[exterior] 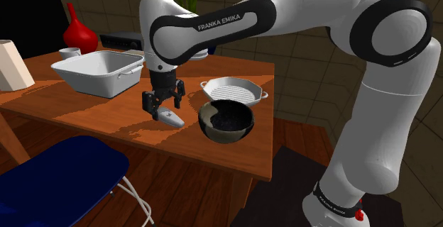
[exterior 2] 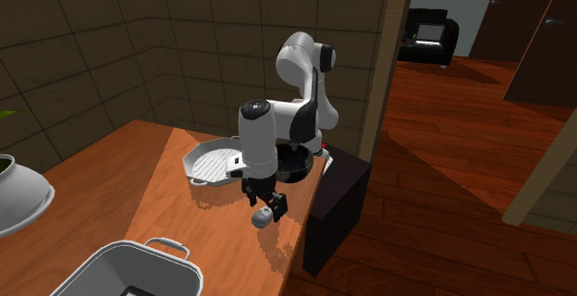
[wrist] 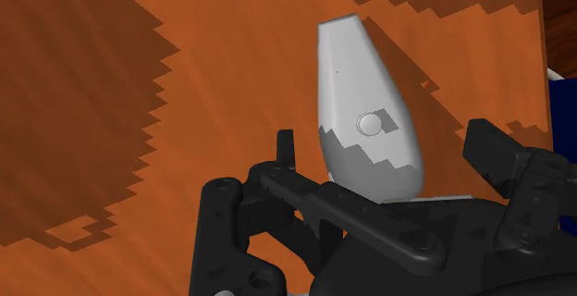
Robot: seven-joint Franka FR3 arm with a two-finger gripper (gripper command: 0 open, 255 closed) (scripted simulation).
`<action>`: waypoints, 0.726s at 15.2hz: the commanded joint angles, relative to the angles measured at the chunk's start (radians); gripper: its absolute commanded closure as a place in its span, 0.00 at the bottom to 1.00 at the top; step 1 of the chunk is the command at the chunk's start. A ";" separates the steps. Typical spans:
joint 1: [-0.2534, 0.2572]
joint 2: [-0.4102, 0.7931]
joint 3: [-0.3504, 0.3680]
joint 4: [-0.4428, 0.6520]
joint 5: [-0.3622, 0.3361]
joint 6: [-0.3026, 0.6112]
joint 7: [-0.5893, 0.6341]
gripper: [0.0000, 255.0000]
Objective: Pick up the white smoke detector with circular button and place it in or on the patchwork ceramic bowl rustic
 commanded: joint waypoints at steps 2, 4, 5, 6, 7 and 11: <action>-0.001 0.002 -0.001 -0.003 -0.001 0.006 -0.001 0.00; -0.001 0.002 -0.001 -0.003 -0.001 0.006 -0.001 0.00; -0.001 0.002 -0.001 -0.003 -0.001 0.006 -0.001 0.00; -0.001 0.002 -0.001 -0.003 -0.001 0.005 -0.001 0.00; -0.001 0.002 -0.001 -0.003 -0.001 0.005 -0.001 1.00; -0.001 0.002 -0.001 -0.003 -0.001 0.005 -0.001 1.00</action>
